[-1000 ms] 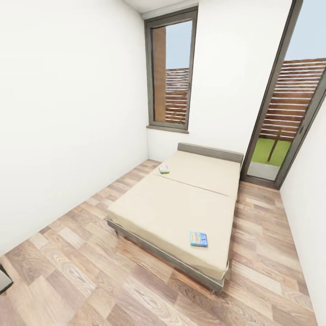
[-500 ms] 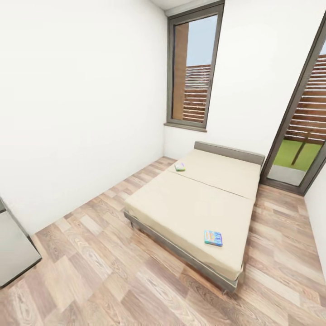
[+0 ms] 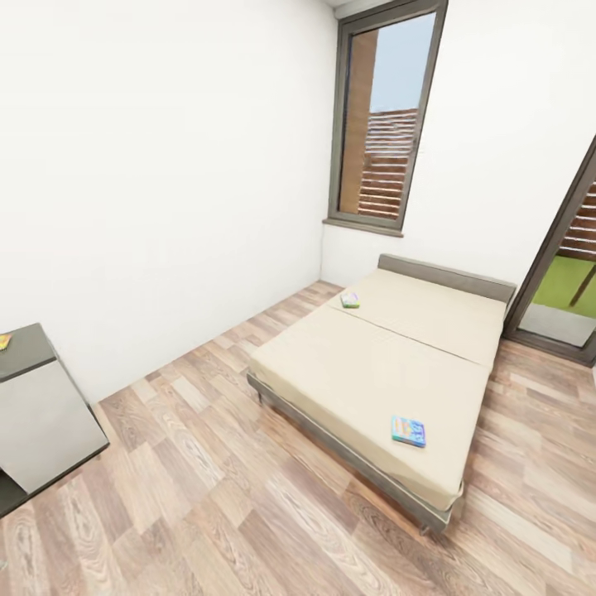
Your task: Put all the toys in the child's room - the three board games (two on the bed and one on the table), the two jigsaw puzzles on the table, and the tennis ball on the table - inside the toy box on the table in the child's room.
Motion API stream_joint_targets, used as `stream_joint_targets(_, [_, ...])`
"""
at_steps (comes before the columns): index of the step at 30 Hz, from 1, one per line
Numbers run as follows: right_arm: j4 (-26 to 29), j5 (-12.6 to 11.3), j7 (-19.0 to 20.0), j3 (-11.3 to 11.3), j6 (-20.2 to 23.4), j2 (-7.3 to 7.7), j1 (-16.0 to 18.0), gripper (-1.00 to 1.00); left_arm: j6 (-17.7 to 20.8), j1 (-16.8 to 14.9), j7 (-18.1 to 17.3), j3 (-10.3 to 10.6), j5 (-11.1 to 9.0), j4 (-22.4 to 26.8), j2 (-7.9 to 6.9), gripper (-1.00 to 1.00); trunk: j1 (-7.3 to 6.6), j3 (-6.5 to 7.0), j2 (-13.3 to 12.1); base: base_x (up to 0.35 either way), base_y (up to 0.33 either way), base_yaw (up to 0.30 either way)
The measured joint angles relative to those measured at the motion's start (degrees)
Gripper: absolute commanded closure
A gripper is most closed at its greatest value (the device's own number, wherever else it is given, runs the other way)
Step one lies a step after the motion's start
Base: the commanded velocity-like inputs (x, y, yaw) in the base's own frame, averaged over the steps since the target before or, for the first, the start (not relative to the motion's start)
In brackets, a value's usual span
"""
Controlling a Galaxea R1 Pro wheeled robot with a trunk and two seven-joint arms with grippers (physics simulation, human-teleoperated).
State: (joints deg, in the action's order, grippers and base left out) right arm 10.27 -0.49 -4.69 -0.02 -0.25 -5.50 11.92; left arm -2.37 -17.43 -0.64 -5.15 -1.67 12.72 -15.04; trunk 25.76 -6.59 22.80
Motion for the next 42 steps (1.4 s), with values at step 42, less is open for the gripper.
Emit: stream_joint_targets(42, [0.0, 0.18, 0.09, 1.15, 0.09, -0.49, 0.0, -1.0, -5.0, 0.0, 0.31, 0.03, 0.05, -5.19, 3.96, -1.0, 0.0, -3.54, 0.01, -0.001, 0.0, 0.166])
